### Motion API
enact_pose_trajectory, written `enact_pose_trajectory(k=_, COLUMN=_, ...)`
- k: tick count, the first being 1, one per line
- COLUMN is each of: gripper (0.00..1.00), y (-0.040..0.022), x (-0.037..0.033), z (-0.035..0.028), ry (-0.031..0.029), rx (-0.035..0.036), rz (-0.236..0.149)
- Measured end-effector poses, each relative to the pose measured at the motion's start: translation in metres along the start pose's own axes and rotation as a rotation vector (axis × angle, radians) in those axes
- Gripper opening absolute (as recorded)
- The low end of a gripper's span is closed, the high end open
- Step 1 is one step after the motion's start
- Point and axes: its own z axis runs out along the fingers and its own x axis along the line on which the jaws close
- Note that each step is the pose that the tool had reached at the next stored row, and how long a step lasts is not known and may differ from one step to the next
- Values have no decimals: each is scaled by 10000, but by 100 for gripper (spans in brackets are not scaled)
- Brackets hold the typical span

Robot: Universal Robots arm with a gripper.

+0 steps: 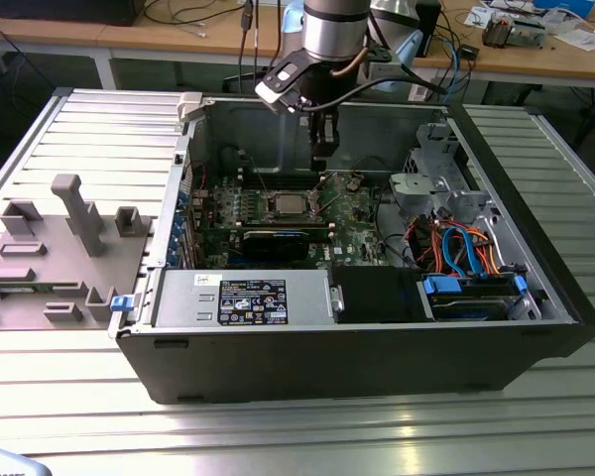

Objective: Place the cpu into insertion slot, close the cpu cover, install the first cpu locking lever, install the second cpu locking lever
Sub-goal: 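Close the cpu cover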

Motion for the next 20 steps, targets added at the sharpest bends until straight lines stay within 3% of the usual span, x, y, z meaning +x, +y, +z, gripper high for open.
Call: enact_pose_trajectory(k=20, gripper=11, y=45, x=-1, z=10, ry=0, rx=0, rz=0)
